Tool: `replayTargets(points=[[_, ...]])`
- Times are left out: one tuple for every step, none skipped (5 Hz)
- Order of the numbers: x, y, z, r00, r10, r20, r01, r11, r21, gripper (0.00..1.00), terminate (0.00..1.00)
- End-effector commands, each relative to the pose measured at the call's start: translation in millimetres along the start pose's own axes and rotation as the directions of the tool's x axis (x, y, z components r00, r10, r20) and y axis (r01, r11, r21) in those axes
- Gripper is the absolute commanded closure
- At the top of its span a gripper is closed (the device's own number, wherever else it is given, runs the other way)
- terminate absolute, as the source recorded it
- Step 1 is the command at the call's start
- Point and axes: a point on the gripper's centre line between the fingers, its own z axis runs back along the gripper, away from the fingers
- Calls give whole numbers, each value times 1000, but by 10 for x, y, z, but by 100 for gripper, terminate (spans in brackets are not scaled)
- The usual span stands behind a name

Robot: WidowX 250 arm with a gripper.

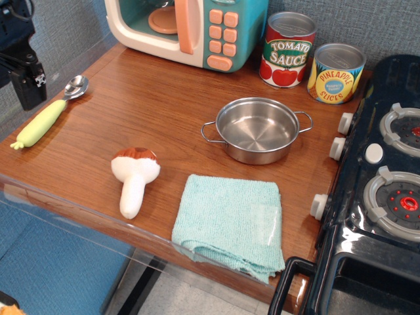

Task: Move the spoon to the lower left of table.

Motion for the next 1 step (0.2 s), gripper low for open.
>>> replayTargets(points=[[10,46,202,999,-2,35,1,999,34,0,100]])
